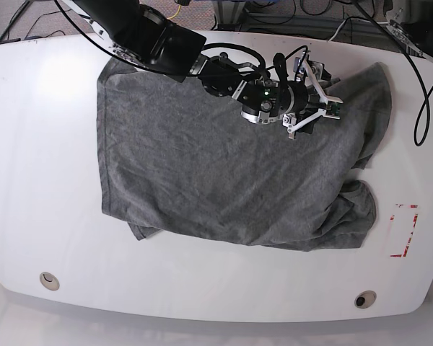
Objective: Layout the t-shirt on the table in an organized manner, then fold the t-shirt properly
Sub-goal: 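Grasp the shirt's sleeve corner with the right gripper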
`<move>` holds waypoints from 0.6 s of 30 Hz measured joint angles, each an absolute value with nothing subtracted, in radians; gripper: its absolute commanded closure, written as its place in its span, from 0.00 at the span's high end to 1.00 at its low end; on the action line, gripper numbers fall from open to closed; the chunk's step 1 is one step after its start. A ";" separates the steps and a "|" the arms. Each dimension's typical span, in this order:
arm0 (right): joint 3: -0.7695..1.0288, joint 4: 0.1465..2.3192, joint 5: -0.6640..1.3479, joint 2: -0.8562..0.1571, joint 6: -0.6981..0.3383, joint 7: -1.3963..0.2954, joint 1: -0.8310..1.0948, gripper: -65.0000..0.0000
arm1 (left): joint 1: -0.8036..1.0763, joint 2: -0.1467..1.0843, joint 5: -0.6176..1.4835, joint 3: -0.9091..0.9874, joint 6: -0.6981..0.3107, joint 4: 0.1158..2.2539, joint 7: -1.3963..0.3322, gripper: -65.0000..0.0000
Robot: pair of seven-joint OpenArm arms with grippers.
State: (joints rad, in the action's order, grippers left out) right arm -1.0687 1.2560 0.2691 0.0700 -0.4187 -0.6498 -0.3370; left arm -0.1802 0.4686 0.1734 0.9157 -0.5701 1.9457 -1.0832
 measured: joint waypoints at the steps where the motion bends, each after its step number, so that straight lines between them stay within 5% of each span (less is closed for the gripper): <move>1: -1.069 1.237 0.270 0.072 -0.419 -0.644 -0.340 0.69 | -0.180 0.468 0.174 0.915 -0.570 1.946 -1.083 0.00; 8: -1.068 1.167 0.273 0.088 -0.390 -0.582 -0.363 0.55 | -0.180 0.469 0.174 0.915 -0.570 1.946 -1.083 0.00; 18: -1.068 1.118 0.276 0.109 -0.376 -0.551 -0.381 0.55 | -0.180 0.469 0.177 0.915 -0.570 1.946 -1.083 0.00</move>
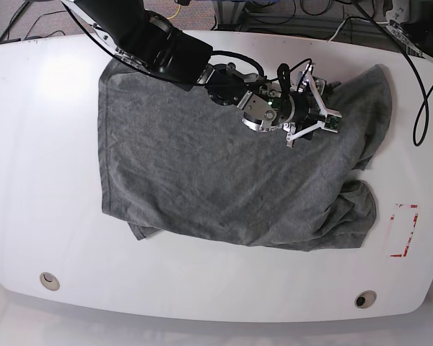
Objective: Layout the t-shirt on the table in an organized manner, then fold the t-shirt properly
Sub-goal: 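Grasp the shirt's sleeve corner with the right gripper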
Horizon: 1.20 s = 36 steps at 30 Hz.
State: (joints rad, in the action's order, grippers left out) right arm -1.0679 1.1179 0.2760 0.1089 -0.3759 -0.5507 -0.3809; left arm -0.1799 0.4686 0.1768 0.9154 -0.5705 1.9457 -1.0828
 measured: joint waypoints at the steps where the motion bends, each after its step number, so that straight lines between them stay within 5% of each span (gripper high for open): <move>1: -1.068 1.118 0.276 0.111 -0.373 -0.553 -0.381 0.55 | -0.180 0.469 0.177 0.915 -0.570 1.946 -1.083 0.00; 15: -1.071 1.284 0.278 0.115 -0.385 -0.614 -0.342 0.55 | -0.180 0.469 0.176 0.915 -0.570 1.946 -1.083 0.00; 36: -1.102 1.138 0.272 0.140 -0.381 -0.538 -0.345 0.55 | -0.179 0.469 0.175 0.914 -0.570 1.946 -1.084 0.00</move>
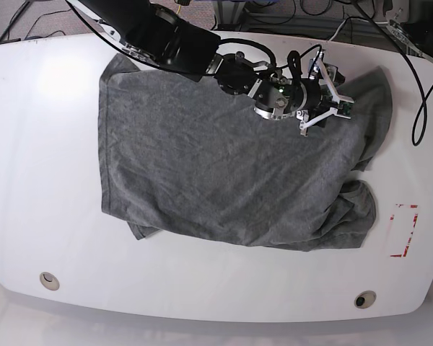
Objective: Layout the t-shirt on the table in an organized manner, then fold the t-shirt properly
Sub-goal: 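Grasp the shirt's sleeve corner with the right gripper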
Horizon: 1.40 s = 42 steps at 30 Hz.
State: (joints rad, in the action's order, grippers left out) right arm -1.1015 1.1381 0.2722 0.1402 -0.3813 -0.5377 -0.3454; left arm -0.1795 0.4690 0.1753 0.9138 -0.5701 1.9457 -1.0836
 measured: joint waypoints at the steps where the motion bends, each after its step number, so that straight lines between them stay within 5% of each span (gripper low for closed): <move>1: -1.102 1.132 0.269 0.139 -0.381 -0.529 -0.345 0.55 | -0.179 0.469 0.173 0.915 -0.570 1.946 -1.084 0.00; 18: -1.100 1.076 0.262 0.140 -0.374 -0.464 -0.373 0.53 | -0.180 0.469 0.176 0.913 -0.570 1.946 -1.083 0.00; 21: -1.100 1.076 0.214 0.138 -0.383 -0.455 -0.373 0.44 | -0.179 0.469 0.175 0.913 -0.570 1.945 -1.083 0.00; 27: -1.096 1.078 0.134 0.139 -0.369 -0.444 -0.362 0.01 | -0.179 0.469 0.176 0.913 -0.570 1.945 -1.083 0.00; 42: -1.070 1.219 0.097 0.073 -0.384 -0.498 -0.322 0.00 | -0.180 0.469 0.176 0.913 -0.570 1.944 -1.083 0.00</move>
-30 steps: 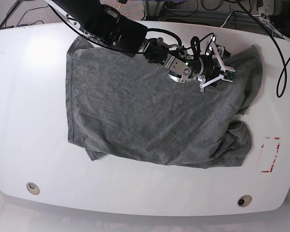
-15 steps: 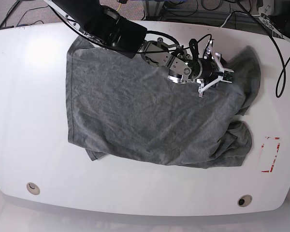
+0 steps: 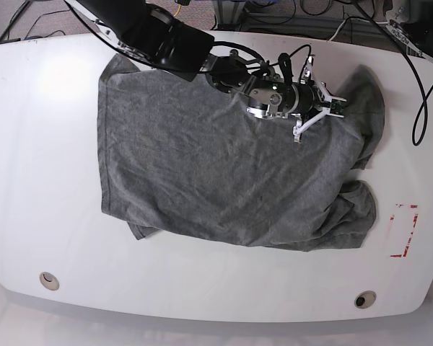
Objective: Layout the t-shirt on the table in an organized manner, then fold the t-shirt properly
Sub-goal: 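Grasp the shirt's sleeve corner with the right gripper, then drag the grasped corner diagonally across the shirt with the right gripper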
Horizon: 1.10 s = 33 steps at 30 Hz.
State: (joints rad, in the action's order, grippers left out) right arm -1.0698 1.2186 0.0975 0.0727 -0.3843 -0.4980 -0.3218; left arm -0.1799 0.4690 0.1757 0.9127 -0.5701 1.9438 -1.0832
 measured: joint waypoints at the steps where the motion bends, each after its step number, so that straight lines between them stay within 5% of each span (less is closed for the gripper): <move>1: -1.044 1.251 0.101 0.059 -0.389 -0.528 -0.310 0.00 | -0.179 0.469 0.176 0.913 -0.570 1.944 -1.083 0.00; 18: -0.646 1.680 0.092 -0.129 -0.400 -0.640 -0.211 0.00 | -0.178 0.464 0.178 0.852 -0.570 1.944 -1.081 0.00; 33: -0.217 1.910 0.096 -0.167 -0.633 -0.746 -0.092 0.00 | -0.174 0.387 0.176 0.775 -0.572 1.946 -1.083 0.00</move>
